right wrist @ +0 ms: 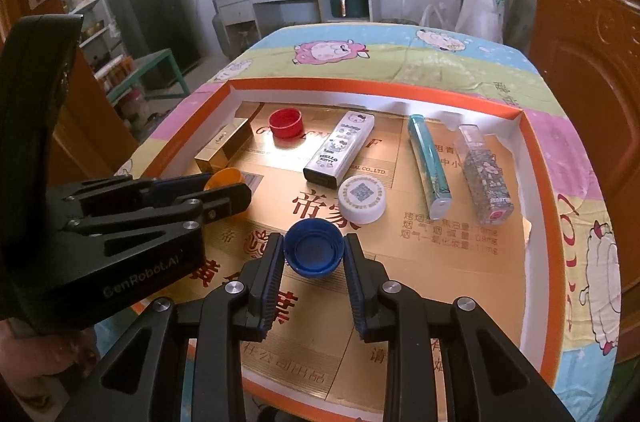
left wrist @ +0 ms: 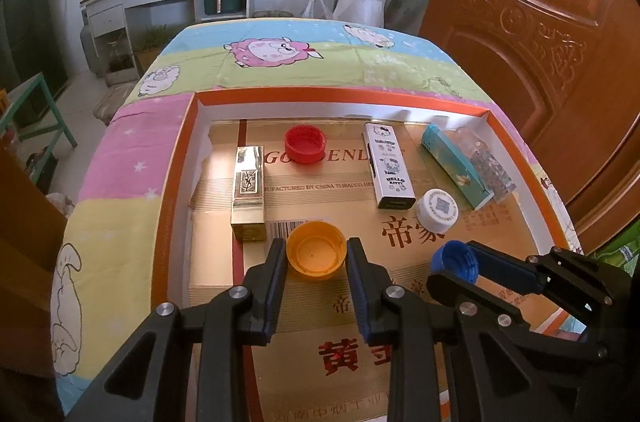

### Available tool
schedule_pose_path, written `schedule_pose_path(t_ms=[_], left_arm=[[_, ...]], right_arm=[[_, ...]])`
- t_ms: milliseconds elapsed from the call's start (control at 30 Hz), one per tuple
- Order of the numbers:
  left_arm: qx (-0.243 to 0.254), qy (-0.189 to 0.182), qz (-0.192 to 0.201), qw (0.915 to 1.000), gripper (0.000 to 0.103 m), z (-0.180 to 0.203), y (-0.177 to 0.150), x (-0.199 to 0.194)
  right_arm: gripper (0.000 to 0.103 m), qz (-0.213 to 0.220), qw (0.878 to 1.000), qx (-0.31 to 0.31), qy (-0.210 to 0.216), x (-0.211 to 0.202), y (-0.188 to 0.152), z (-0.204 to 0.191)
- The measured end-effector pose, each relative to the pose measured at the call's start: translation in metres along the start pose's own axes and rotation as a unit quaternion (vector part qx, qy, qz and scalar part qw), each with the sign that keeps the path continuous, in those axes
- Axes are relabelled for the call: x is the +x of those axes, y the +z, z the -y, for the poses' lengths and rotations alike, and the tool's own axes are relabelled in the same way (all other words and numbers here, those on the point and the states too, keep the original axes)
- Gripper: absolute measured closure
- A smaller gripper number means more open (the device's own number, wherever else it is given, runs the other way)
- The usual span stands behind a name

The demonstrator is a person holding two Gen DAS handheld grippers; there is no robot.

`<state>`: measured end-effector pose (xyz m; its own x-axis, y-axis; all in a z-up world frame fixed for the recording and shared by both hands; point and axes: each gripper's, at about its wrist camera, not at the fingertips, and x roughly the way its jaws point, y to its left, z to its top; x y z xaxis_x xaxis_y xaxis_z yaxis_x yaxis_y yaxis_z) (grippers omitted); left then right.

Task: Organize rigid objects
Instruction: 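Lower the orange cap into the tray with the left tool while the right tool lowers the blue cap, then open the left tool to release the orange cap while the right tool releases the blue cap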

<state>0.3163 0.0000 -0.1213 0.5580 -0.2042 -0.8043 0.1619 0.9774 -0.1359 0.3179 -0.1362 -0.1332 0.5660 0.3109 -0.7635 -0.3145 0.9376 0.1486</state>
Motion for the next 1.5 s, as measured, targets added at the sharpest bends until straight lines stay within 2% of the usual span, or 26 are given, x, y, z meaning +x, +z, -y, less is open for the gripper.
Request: schedule_pose_path(t_ms=[633,867,933,1033,1100,1500], left_arm=[[0.008,0.002,0.005,0.9999,0.073,0.002,-0.002,0.005],[0.0,-0.013,0.01,0.9999,0.072,-0.003,-0.003,0.005],[-0.002,-0.017,0.011,0.9998,0.072,-0.004,-0.002,0.004],[-0.001,-0.017,0.014,0.9998,0.064,-0.003,-0.002,0.003],[0.001,-0.017,0.016,0.9997,0.059,-0.002,-0.002,0.001],[-0.002,-0.012,0.034,0.9993,0.059,-0.002,-0.002,-0.016]], right_arm=[[0.072,-0.007,1.0,0.0,-0.006,0.011,-0.004,0.005],[0.072,-0.005,1.0,0.003,-0.005,0.011,-0.004,0.006],[0.068,-0.004,1.0,0.002,-0.007,0.01,-0.004,0.005],[0.058,-0.003,1.0,-0.001,-0.012,0.009,-0.005,0.004],[0.058,-0.003,1.0,-0.001,-0.014,0.008,-0.005,0.005],[0.058,0.009,1.0,0.005,-0.017,-0.008,-0.005,0.004]])
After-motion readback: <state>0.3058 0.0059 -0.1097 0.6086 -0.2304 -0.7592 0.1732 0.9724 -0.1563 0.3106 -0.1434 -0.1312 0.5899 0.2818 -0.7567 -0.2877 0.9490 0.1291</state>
